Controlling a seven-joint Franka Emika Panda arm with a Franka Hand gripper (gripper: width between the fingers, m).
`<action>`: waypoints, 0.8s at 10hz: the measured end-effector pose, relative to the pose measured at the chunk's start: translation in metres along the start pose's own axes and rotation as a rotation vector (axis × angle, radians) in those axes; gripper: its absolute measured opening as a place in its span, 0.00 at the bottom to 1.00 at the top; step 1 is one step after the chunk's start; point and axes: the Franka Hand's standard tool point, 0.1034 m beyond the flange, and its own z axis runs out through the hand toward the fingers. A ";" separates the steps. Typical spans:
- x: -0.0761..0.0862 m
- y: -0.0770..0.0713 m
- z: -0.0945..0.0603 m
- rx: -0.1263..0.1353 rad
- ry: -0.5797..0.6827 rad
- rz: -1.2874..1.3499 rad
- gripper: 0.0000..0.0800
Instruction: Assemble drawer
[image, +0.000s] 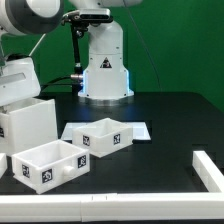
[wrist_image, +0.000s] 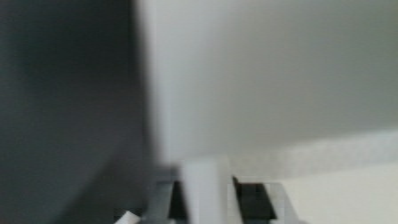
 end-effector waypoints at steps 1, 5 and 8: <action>0.000 0.000 0.000 0.000 0.000 0.000 0.07; 0.036 -0.019 -0.038 0.015 -0.027 0.128 0.07; 0.102 -0.042 -0.091 0.066 -0.064 0.336 0.07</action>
Offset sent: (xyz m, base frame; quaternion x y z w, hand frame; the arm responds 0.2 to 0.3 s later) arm -0.0077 0.0203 0.0503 0.0101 -0.0791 0.0594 0.9950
